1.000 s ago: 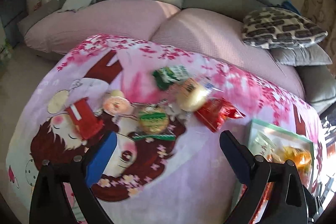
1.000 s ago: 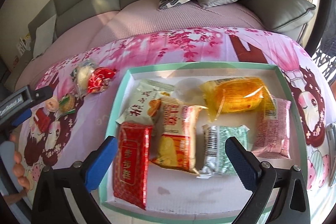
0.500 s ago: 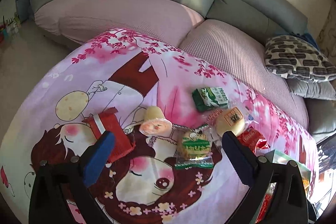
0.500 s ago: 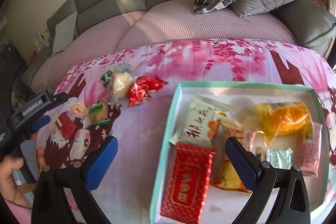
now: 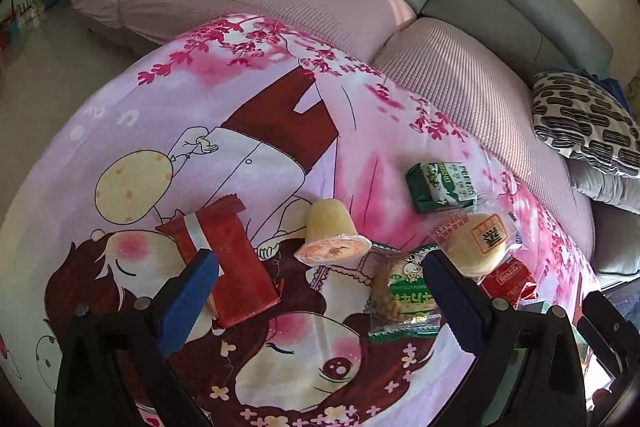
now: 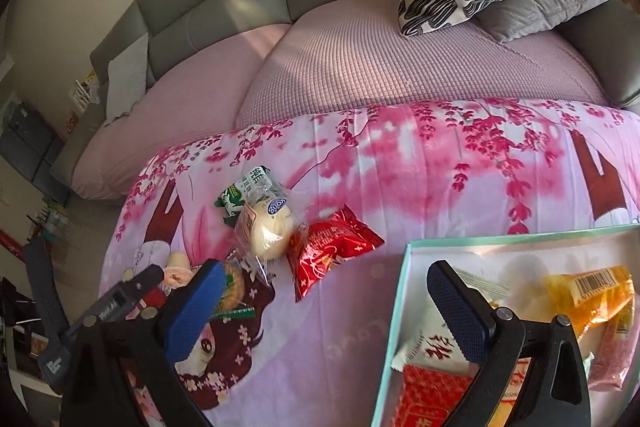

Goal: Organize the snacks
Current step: 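Grasp the jelly cup with the left tool while the right tool grasps the red wrapped pastry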

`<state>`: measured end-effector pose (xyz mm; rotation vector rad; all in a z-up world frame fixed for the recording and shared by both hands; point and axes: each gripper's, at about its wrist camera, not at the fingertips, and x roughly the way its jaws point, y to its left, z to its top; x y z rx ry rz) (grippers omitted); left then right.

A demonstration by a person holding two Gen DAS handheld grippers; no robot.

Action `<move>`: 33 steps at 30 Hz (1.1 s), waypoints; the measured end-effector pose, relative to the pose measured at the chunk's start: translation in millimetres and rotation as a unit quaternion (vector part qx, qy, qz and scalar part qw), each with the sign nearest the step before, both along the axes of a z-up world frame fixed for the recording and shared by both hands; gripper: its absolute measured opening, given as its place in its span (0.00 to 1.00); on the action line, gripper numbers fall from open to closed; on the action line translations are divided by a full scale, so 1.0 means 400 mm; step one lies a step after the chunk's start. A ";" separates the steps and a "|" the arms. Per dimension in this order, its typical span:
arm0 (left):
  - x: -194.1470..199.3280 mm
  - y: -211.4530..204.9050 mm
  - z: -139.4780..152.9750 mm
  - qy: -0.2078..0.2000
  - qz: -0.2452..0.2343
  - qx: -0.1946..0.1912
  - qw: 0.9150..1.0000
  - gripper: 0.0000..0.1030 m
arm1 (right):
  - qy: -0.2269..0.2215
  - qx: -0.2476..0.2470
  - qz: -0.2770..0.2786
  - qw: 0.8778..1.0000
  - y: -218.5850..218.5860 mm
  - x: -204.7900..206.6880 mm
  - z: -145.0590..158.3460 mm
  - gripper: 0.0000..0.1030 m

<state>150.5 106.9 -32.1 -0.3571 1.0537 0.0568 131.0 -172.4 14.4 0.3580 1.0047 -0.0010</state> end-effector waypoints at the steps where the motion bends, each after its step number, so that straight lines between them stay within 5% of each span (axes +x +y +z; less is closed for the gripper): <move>1: 0.005 0.000 -0.004 0.001 -0.002 0.000 1.000 0.98 | 0.006 0.005 -0.001 1.000 0.001 0.010 -0.010 0.94; 6: 0.031 0.000 -0.023 0.009 -0.008 0.002 1.000 0.84 | 0.036 0.036 -0.008 0.999 -0.003 0.055 -0.068 0.81; 13: 0.057 -0.008 -0.026 0.003 -0.019 0.004 1.000 0.79 | 0.068 0.051 -0.018 0.996 -0.004 0.096 -0.135 0.70; 23: 0.082 -0.019 -0.060 0.018 -0.022 -0.005 1.000 0.70 | 0.080 0.060 -0.030 0.995 -0.012 0.128 -0.180 0.55; 28: 0.091 -0.024 -0.085 0.036 -0.021 -0.004 0.999 0.54 | 0.072 0.060 -0.034 0.995 -0.013 0.133 -0.180 0.52; 30: 0.090 -0.018 -0.084 0.034 -0.015 -0.006 0.999 0.47 | 0.069 0.065 -0.035 0.995 -0.016 0.134 -0.180 0.42; 33: 0.086 -0.007 -0.085 0.032 -0.010 -0.019 0.999 0.46 | 0.066 0.065 -0.038 0.995 -0.019 0.128 -0.178 0.42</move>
